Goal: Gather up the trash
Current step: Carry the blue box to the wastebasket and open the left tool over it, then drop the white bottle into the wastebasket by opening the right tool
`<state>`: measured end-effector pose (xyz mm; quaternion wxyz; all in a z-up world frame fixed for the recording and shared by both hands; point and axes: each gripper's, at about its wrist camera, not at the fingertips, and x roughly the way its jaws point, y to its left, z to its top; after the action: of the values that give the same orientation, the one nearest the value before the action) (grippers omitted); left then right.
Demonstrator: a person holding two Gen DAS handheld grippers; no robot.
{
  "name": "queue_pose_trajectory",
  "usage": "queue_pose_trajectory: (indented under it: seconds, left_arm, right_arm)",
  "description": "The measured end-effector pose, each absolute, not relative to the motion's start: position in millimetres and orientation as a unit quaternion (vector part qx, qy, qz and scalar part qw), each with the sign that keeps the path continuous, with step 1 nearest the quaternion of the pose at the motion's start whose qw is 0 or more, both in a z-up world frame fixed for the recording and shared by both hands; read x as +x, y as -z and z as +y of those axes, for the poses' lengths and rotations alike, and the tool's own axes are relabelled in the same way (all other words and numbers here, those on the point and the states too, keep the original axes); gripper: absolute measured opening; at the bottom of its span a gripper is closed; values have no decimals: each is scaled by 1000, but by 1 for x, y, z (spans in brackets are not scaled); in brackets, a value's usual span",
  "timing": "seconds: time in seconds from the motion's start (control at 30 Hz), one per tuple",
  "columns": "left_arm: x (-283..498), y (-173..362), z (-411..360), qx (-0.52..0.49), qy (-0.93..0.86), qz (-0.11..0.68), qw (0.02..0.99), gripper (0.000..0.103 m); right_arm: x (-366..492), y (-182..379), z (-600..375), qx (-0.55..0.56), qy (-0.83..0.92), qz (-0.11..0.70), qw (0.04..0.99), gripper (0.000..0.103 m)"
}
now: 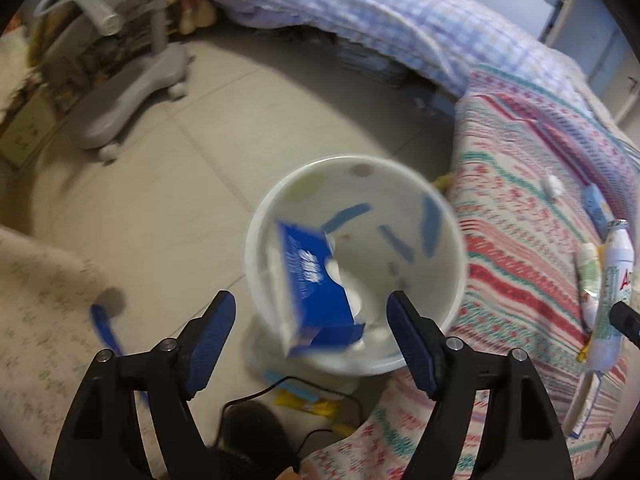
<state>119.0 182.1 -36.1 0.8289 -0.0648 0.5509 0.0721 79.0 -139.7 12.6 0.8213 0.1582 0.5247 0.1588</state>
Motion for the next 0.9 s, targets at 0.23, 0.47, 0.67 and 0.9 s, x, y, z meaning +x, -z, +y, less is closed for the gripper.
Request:
queue_pose_trajectory:
  seconds: [0.23, 0.47, 0.67, 0.9]
  left_arm:
    - [96, 23, 214, -65, -138, 541, 827, 91]
    - [90, 24, 235, -46, -149, 532, 832, 100]
    - [87, 25, 247, -47, -146, 535, 831, 100]
    - [83, 18, 248, -61, -132, 532, 835, 100]
  right_arm:
    - [82, -3, -112, 141, -182, 533, 814, 39]
    - [98, 11, -71, 125, -195, 542, 807, 39]
    - [118, 25, -29, 113, -208, 556, 796, 39]
    - [139, 43, 0, 106, -206, 574, 785, 39]
